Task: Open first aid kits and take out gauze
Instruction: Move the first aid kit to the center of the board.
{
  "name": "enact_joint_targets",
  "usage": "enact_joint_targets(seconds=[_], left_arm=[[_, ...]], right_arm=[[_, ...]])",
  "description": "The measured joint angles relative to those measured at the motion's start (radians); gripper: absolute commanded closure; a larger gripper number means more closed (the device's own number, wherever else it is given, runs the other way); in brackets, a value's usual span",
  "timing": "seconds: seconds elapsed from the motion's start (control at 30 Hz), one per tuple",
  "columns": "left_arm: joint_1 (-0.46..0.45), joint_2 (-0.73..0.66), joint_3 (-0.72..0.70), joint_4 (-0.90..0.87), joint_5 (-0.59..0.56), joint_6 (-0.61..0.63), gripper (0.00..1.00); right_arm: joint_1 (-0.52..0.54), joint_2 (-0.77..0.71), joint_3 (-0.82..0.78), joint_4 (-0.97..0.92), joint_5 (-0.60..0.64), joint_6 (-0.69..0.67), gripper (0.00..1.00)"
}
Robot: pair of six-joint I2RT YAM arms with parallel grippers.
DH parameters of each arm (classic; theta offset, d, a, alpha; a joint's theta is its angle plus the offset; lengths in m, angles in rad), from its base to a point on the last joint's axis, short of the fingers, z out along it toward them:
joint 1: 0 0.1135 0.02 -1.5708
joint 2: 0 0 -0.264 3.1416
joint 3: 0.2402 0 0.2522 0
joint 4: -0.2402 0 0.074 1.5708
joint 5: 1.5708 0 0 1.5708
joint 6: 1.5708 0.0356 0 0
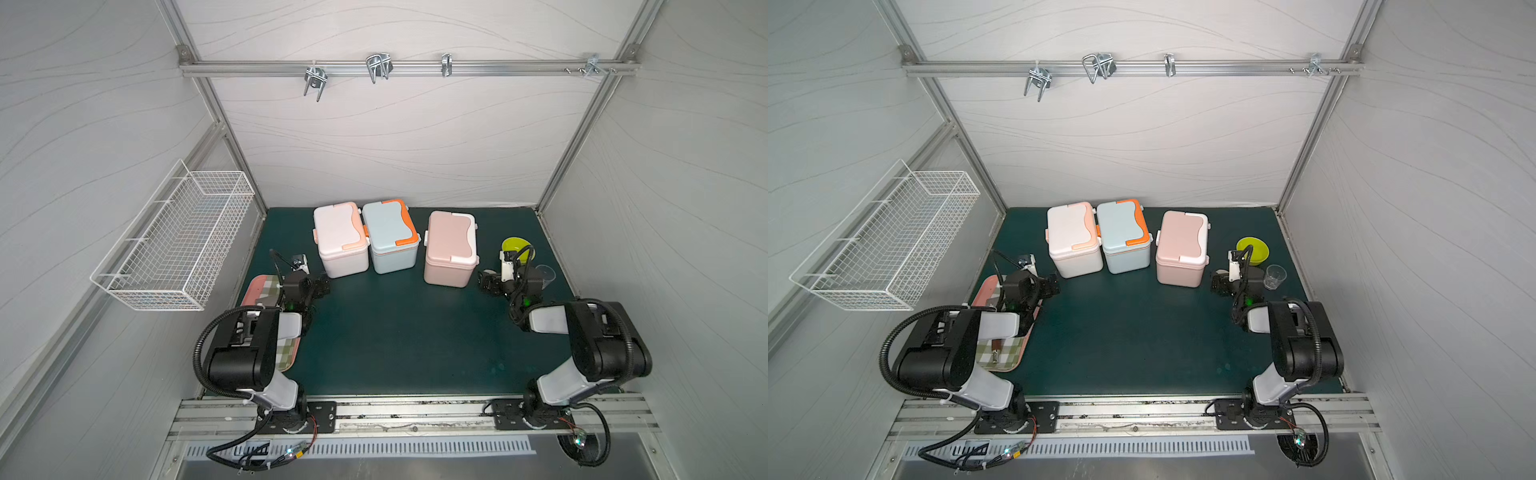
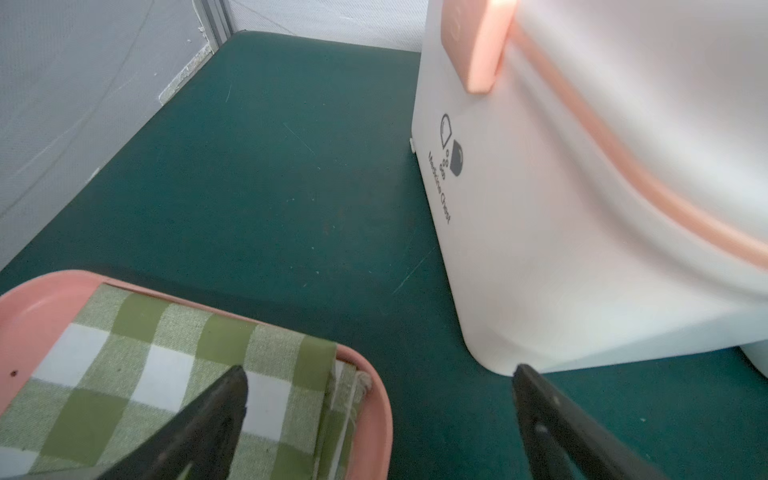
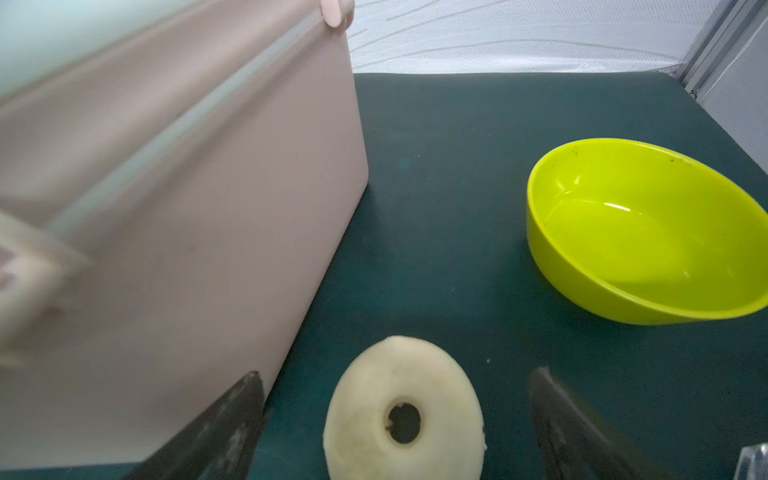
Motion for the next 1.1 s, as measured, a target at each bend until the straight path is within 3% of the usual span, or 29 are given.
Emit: enact_joint_targets(seconds=[1.1], left_arm=[[-0.011, -0.006, 0.000, -0.004, -0.008, 0.008, 0.01]], right_arm=[[0.008, 0.000, 0.000, 0.000, 0.005, -0.001, 0.01]])
